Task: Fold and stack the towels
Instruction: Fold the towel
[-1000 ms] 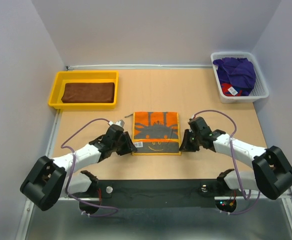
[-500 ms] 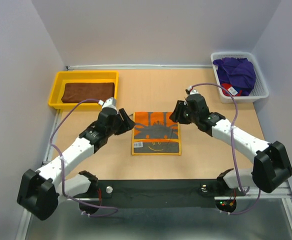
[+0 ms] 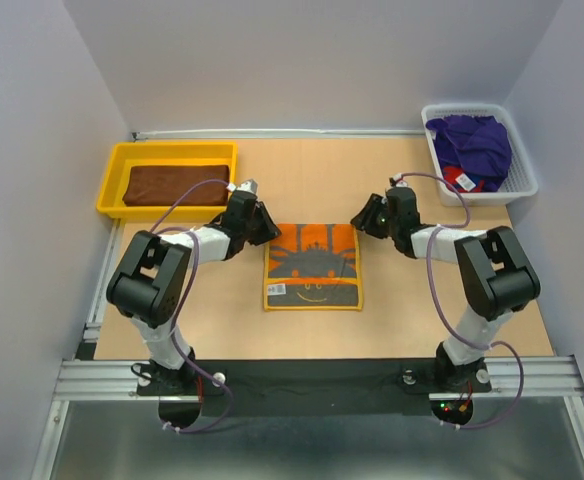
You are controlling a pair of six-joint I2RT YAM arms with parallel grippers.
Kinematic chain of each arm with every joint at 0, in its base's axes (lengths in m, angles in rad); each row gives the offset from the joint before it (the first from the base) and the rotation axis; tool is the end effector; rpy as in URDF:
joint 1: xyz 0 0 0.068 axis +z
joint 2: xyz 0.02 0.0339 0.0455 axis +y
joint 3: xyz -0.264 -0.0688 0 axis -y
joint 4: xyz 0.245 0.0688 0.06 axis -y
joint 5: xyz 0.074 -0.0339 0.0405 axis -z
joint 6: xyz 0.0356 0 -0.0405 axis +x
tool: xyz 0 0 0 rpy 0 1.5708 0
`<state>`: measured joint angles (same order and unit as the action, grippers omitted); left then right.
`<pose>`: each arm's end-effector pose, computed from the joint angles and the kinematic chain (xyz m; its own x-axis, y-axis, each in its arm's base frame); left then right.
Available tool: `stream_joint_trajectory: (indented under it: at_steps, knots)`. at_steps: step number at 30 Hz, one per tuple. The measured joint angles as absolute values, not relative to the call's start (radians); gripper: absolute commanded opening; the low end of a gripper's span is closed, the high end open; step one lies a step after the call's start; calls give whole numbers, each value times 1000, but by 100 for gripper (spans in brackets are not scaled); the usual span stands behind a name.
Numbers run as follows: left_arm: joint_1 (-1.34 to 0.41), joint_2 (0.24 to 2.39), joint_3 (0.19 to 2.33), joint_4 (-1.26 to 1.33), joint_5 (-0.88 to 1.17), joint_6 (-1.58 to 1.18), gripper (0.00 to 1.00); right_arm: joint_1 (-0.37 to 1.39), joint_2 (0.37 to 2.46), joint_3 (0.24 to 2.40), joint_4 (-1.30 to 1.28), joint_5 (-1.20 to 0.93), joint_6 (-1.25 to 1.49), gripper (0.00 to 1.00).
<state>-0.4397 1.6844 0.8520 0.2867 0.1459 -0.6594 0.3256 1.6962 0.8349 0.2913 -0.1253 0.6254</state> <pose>0.3168 -0.1548 0.1783 -0.6981 -0.3415 -0.6293 0.1340 0.8011 -0.5833 0.3304 0.1162 0.1696 -0.6587 0.3907 -0.6431 -0.0388 0.8359 0.5475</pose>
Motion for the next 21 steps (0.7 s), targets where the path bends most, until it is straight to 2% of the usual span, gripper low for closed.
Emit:
stream_joint_trajectory:
  at_steps: [4,9,15,21]
  knots:
    - [-418,1769,853,318,156,-661,26,275,1784,792,392,-148,651,43]
    - [-415,1776,843,364,161,-663,26,273,1786,732,504,-145,670,41]
    - [-415,1777,840,374,165,-663,27,268,1729,718,470,-146,635,41]
    - [-415,1777,840,375,165,-663,27,269,1676,775,447,-253,625,41]
